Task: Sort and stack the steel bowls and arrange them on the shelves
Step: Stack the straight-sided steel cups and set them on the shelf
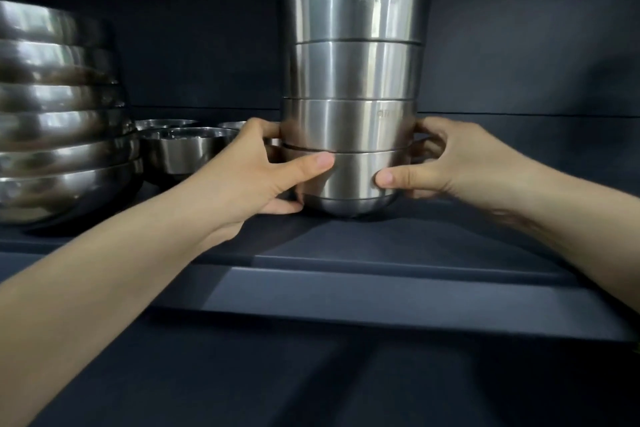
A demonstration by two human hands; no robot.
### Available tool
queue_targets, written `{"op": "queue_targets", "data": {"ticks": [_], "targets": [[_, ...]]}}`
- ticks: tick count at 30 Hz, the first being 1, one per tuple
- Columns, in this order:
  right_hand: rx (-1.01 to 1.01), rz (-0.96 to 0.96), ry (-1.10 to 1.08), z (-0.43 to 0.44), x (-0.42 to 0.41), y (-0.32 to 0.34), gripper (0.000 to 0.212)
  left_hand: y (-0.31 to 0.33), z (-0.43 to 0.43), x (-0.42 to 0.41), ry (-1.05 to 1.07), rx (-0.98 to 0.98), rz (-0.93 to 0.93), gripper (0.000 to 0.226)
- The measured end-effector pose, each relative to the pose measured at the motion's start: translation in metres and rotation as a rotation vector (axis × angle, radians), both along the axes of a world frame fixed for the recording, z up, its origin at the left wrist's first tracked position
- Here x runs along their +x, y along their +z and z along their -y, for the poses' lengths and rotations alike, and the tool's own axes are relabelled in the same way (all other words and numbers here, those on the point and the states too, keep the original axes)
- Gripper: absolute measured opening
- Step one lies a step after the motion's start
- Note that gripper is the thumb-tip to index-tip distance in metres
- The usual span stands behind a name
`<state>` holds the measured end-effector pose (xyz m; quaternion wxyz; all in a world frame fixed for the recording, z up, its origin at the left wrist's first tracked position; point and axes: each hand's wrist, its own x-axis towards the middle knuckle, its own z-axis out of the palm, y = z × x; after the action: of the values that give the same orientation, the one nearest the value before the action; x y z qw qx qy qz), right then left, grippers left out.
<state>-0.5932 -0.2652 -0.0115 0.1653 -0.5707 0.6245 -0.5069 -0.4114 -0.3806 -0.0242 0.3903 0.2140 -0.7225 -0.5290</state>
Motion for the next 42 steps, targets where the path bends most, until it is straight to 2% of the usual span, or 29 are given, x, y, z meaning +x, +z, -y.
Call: {"op": "queue_targets", "data": {"ticks": [3,6,8,14,17,21,23,26,30,34,35,38,39,42], "targets": [[-0.027,0.022,0.014,-0.012,-0.013,0.008,0.065,0.006,-0.011,-0.011,-0.003,-0.008,-0.003,0.076],[-0.057,0.028,0.016,-0.017,-0.032,0.023,0.075,0.021,-0.017,-0.029,0.019,-0.048,0.006,0.092],[-0.088,0.021,0.010,-0.016,-0.043,0.036,0.078,0.036,-0.017,-0.041,0.043,-0.076,-0.003,0.093],[-0.098,0.008,-0.008,0.015,-0.078,0.076,0.057,0.080,0.006,-0.077,0.069,-0.100,0.001,0.092],[-0.086,-0.008,-0.029,0.038,-0.093,0.081,0.049,0.089,0.030,-0.093,0.070,-0.101,0.020,0.080],[-0.090,-0.027,-0.065,0.074,-0.105,0.078,0.077,0.087,0.068,-0.111,0.099,-0.102,0.032,0.053],[-0.091,-0.038,-0.081,0.091,-0.112,0.073,0.078,0.082,0.085,-0.119,0.112,-0.101,0.040,0.049],[-0.052,-0.057,-0.082,0.109,-0.119,0.062,0.077,0.071,0.105,-0.126,0.111,-0.096,0.072,0.051],[-0.019,-0.117,-0.077,0.124,-0.124,0.046,0.101,0.056,0.122,-0.127,0.138,-0.132,0.120,0.067],[-0.011,-0.209,-0.071,0.127,-0.128,0.041,0.075,0.047,0.124,-0.124,0.161,-0.142,0.153,0.070],[-0.007,-0.237,-0.078,0.127,-0.129,0.041,0.076,0.044,0.123,-0.124,0.163,-0.142,0.161,0.067],[-0.002,-0.289,-0.097,0.126,-0.127,0.037,0.099,0.037,0.120,-0.123,0.155,-0.117,0.153,0.061],[-0.005,-0.292,-0.095,0.126,-0.127,0.036,0.096,0.035,0.119,-0.122,0.153,-0.110,0.147,0.061],[-0.014,-0.267,-0.089,0.125,-0.126,0.037,0.063,0.034,0.120,-0.120,0.138,-0.059,0.119,0.059]]}}
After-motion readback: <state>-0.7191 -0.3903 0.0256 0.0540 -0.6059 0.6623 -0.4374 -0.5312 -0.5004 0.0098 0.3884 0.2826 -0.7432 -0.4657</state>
